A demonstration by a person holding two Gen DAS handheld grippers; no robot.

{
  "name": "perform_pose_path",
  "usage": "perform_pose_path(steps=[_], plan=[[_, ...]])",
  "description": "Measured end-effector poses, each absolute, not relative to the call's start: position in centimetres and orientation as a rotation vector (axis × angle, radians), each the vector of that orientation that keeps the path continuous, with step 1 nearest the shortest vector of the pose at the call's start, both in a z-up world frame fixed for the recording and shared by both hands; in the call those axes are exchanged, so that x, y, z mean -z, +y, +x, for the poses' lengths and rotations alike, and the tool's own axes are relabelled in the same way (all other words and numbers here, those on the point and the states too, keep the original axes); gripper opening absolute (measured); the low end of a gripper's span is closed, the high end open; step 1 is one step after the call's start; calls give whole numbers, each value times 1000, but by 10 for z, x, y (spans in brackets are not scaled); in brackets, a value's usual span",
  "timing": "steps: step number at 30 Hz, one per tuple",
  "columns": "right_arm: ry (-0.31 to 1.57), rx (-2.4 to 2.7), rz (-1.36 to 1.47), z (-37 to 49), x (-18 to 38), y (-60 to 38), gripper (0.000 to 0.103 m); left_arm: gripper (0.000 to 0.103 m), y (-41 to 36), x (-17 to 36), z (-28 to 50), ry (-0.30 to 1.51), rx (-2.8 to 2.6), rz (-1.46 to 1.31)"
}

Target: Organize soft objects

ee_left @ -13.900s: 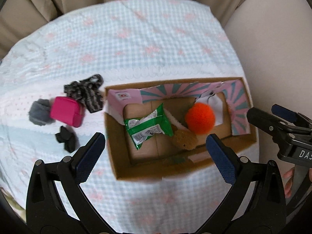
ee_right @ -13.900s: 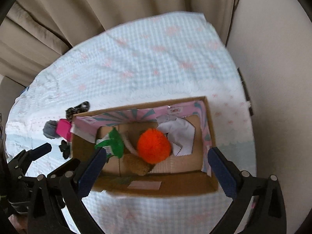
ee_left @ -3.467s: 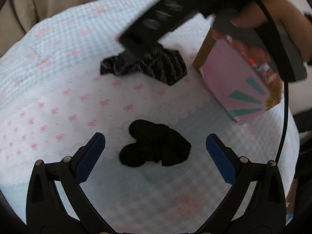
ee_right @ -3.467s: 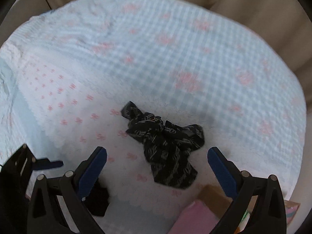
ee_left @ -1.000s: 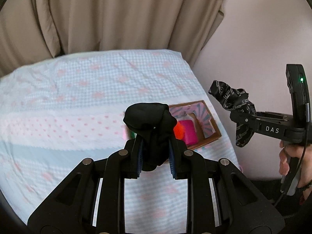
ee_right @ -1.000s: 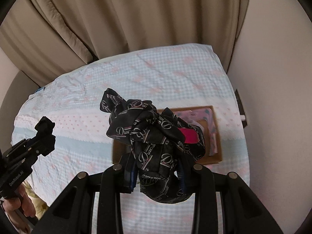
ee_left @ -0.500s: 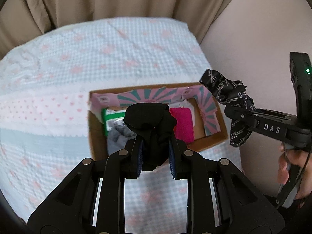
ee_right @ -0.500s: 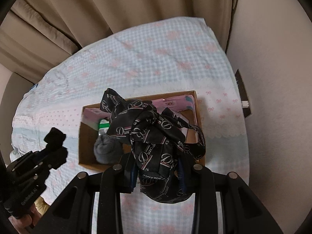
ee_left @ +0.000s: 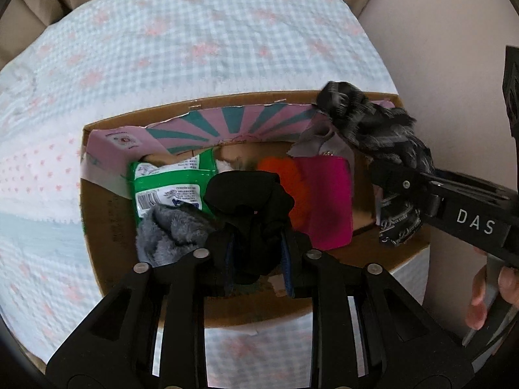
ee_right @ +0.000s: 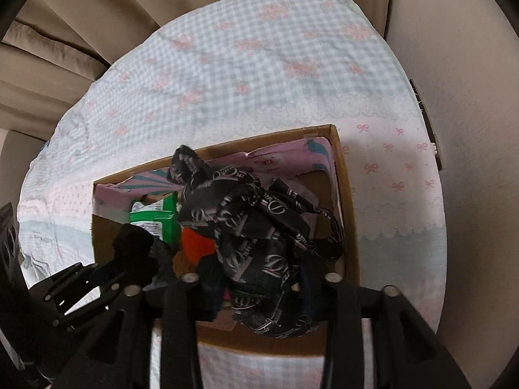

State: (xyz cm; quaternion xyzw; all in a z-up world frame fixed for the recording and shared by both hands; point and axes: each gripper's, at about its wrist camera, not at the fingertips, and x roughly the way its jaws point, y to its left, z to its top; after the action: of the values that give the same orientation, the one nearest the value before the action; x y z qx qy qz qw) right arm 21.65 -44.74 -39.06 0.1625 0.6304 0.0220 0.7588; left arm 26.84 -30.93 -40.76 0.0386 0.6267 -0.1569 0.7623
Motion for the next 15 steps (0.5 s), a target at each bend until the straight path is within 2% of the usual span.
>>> perform_pose_path(steps=[1,2,3,4,5,15], plan=[[1368,-53,360,216,390,-447,53,54,-309,406,267,1348,344,94],[1357,-64,370,217,390,-447,70,76,-309,405,267,1342,335,104],[1342,-76,379,217,389,-447,92,102,-307,402,265,1329,316,117],[1331,-79,380,216,387,-447,100,103,-304,399,263,1304,303,118],[1315,-76,374,215,385,-447,103,103,-302,399,262,1307,304,112],[1246,-66,347,207,371,-446,103,103,-295,383,253,1295,317,86]])
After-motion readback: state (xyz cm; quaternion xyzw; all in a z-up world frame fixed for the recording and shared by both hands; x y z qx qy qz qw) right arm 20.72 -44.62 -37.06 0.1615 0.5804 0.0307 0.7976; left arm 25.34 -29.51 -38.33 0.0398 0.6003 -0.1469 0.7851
